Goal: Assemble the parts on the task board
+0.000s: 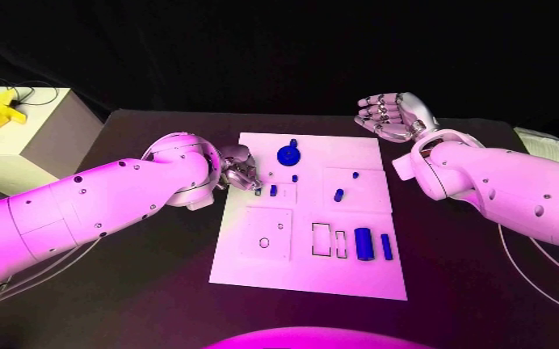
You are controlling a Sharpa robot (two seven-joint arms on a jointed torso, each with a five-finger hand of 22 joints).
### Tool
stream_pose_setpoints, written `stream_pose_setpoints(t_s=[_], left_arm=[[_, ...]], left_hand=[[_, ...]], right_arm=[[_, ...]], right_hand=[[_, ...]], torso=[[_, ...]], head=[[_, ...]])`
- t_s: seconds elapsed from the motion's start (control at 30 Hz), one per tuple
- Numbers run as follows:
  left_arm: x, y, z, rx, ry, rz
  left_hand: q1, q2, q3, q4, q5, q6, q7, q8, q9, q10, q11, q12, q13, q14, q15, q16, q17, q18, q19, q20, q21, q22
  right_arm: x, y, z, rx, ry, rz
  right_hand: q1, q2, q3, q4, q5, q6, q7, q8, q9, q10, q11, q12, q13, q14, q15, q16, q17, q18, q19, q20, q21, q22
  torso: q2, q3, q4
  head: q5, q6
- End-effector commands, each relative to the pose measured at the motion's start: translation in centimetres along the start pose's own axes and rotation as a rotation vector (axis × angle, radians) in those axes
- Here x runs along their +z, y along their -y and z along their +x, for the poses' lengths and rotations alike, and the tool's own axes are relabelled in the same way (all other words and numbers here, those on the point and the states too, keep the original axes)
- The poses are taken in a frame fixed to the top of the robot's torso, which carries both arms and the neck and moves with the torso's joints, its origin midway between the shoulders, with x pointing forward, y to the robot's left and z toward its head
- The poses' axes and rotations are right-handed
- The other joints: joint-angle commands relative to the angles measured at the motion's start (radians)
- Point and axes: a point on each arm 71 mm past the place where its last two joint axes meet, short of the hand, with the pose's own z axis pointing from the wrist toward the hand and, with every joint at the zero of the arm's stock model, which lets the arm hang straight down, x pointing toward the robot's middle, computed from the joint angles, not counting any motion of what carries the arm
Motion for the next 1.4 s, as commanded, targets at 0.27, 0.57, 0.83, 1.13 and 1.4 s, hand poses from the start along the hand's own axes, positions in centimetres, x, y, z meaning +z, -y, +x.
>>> stream_pose_setpoints(t_s=[0.27, 0.57, 0.83, 1.13, 1.4], left_arm=[[0.17, -0.13, 0.43, 0.032, -0.029, -0.005], [0.26, -0.22, 0.52, 0.035, -0.034, -0.009], [0.27, -0.19, 0.65, 0.037, -0.04, -0.008], [0.3, -0.21, 0.71, 0.038, -0.045, -0.008], [0.37, -0.24, 0.78, 0.04, -0.056, -0.01]], left_hand=[[-0.001, 0.011, 0.156, -0.16, 0.004, 0.016, -0.012, 0.005, 0.02, 0.006, 0.001, 0.004, 0.001, 0.081, -0.01, 0.004, 0.198, -0.005, 0.009, 0.001, 0.007, 0.001], [-0.001, 0.011, 0.156, -0.16, 0.004, 0.016, -0.012, 0.005, 0.02, 0.006, 0.001, 0.004, 0.001, 0.081, -0.01, 0.004, 0.198, -0.005, 0.009, 0.001, 0.007, 0.001], [-0.001, 0.011, 0.156, -0.162, 0.006, 0.016, -0.012, 0.005, 0.021, 0.006, 0.001, 0.003, 0.0, 0.081, -0.01, 0.004, 0.197, -0.005, 0.008, 0.001, 0.006, 0.0], [-0.001, 0.011, 0.156, -0.162, 0.006, 0.016, -0.012, 0.005, 0.021, 0.006, 0.001, 0.003, 0.0, 0.081, -0.01, 0.004, 0.197, -0.005, 0.008, 0.001, 0.006, 0.0], [-0.001, 0.011, 0.157, -0.164, 0.008, 0.017, -0.012, 0.005, 0.021, 0.005, 0.001, 0.002, -0.001, 0.081, -0.01, 0.004, 0.197, -0.005, 0.008, 0.0, 0.006, 0.0]], right_arm=[[-0.01, -0.06, -0.01, 0.009, -0.012, -0.008], [-0.02, 0.04, -0.11, 0.007, -0.009, 0.0], [-0.02, 0.1, -0.2, 0.005, -0.006, 0.003], [-0.03, 0.13, -0.23, 0.005, -0.006, 0.005], [-0.04, 0.14, -0.25, 0.006, -0.006, 0.005]], right_hand=[[-0.012, 0.001, -0.001, -0.004, 0.007, 0.008, 0.077, -0.006, -0.002, 0.007, -0.003, -0.005, -0.002, 0.003, 0.005, -0.007, -0.002, 0.004, -0.007, 0.0, -0.003, -0.002], [-0.013, 0.002, -0.002, -0.004, 0.008, 0.008, 0.077, -0.006, -0.002, 0.008, -0.002, -0.007, -0.002, 0.003, 0.005, -0.007, -0.004, 0.004, -0.007, 0.0, -0.003, -0.004], [-0.014, 0.004, -0.002, -0.003, 0.008, 0.009, 0.078, -0.007, -0.003, 0.009, -0.002, -0.009, -0.002, 0.003, 0.005, -0.008, -0.006, 0.004, -0.008, 0.0, -0.002, -0.006], [-0.015, 0.006, -0.002, -0.002, 0.009, 0.01, 0.079, -0.007, -0.003, 0.01, -0.001, -0.01, -0.002, 0.004, 0.005, -0.008, -0.007, 0.004, -0.008, 0.0, -0.002, -0.007], [-0.015, 0.007, -0.002, -0.002, 0.009, 0.01, 0.079, -0.007, -0.003, 0.01, -0.001, -0.011, -0.002, 0.004, 0.006, -0.008, -0.008, 0.004, -0.008, 0.0, -0.002, -0.008]], torso=[[0.0, 0.0002, 0.0002], [0.0, 0.0, -0.0006], [0.0, 0.0007, -0.0005], [0.0, 0.0007, -0.0004], [0.0, 0.0007, -0.0002]], head=[[0.003, -0.003], [0.004, -0.006], [0.004, -0.008], [0.003, -0.01], [0.001, -0.011]])
